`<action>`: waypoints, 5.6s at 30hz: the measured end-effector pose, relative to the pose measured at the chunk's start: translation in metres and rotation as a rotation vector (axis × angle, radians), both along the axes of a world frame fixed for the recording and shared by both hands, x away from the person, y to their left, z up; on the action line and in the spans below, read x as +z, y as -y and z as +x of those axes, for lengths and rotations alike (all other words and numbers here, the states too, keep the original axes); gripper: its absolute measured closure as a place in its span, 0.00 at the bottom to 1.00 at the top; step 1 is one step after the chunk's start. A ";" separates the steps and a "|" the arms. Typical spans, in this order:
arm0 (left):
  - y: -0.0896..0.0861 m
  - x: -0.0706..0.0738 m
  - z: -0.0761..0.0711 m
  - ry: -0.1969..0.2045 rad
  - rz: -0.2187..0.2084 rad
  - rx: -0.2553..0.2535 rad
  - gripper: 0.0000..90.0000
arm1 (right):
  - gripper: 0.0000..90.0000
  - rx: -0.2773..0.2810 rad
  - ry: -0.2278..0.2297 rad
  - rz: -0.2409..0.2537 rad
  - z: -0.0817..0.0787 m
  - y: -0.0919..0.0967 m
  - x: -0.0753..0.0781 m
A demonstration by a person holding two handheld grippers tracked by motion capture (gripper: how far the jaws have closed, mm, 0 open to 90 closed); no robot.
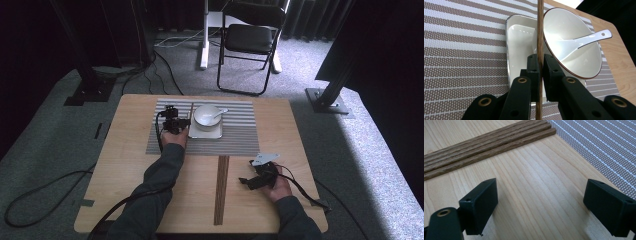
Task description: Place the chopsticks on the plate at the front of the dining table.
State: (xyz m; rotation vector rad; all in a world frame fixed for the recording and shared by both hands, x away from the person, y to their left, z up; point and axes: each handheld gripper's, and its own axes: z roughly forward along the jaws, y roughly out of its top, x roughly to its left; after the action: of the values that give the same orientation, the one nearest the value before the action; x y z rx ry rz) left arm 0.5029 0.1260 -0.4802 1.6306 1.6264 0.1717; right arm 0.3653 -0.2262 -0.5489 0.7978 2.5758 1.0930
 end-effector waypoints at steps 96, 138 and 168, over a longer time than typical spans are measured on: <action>-0.001 -0.042 0.053 -0.121 -0.179 0.079 0.91 | 0.13 0.000 0.000 0.000 0.000 0.000 0.000; -0.018 -0.019 0.030 -0.028 -0.137 0.025 0.68 | 0.13 0.000 0.000 0.000 0.000 0.000 0.000; -0.010 0.014 -0.012 0.085 -0.108 -0.104 0.61 | 0.13 0.000 0.000 0.000 0.000 0.000 0.000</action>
State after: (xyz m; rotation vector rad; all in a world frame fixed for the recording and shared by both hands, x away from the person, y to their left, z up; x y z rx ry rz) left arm 0.4906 0.1364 -0.4662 1.5994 1.4585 0.0968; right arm 0.3652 -0.2262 -0.5489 0.7975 2.5757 1.0928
